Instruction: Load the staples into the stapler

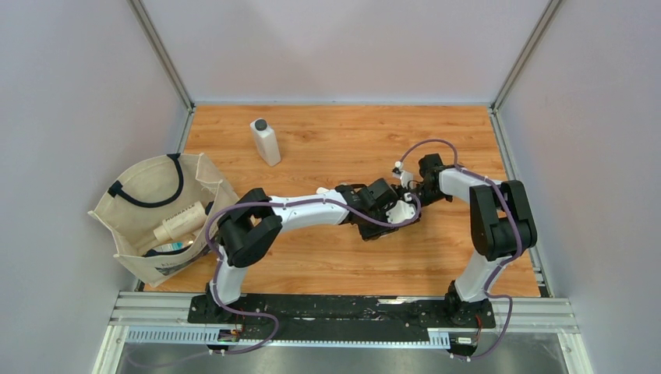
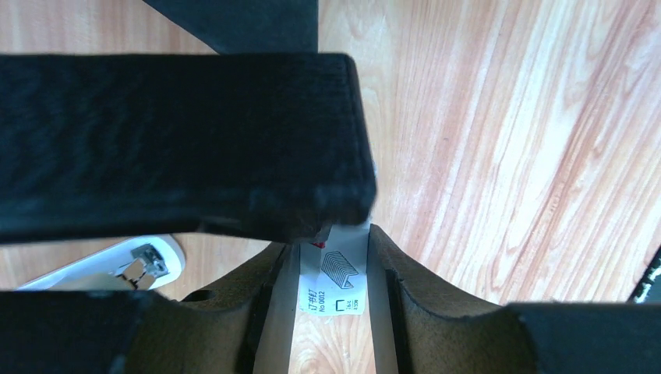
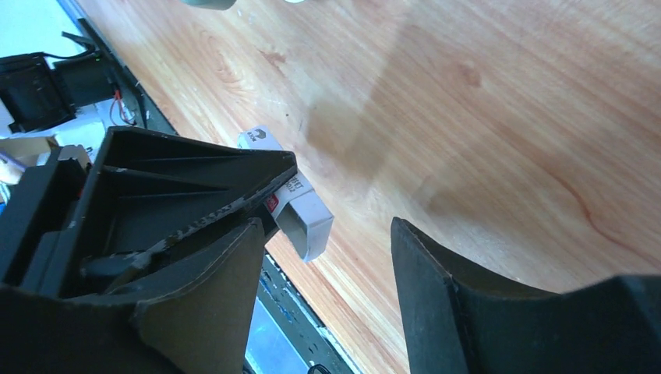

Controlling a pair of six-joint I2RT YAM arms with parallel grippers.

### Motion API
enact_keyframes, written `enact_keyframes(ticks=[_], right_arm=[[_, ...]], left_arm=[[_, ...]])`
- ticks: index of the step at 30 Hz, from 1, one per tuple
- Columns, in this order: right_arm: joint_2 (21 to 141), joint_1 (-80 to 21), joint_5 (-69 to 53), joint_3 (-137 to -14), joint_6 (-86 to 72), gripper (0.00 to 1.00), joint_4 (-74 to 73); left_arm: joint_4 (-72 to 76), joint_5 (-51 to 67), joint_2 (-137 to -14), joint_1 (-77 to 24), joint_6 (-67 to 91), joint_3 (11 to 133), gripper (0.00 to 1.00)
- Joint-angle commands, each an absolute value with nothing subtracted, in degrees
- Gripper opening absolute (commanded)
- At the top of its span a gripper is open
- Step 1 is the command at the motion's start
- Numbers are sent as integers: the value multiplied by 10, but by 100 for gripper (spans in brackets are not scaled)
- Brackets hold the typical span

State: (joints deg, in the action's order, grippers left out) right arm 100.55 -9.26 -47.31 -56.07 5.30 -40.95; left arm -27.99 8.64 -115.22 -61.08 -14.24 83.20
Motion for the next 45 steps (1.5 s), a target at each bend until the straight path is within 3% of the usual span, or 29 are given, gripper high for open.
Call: enact_keyframes(ticks=[1,15,36,39,41,45], right_arm=[[1012,-72,-529,-555,74,62,-419],[1017,-52,-622,-562,109,53,-446],[1034,-53,-624,-565,106,42,-439],[1034,-52,-628,-565,106,37,-439],[1034,-52,-630,-566,107,29,-440],[1035,-52,-630,-567,107,29,-441]], left_arm=[[-265,93,-1100,-604,-141,838,42],[-260,120,-1090,-587,-128,834,43],[-259,134,-1087,-587,-119,840,43],[-260,136,-1088,-587,-118,842,43],[-260,138,-1088,-587,-117,842,43],[-260,138,-1088,-588,-117,840,42]])
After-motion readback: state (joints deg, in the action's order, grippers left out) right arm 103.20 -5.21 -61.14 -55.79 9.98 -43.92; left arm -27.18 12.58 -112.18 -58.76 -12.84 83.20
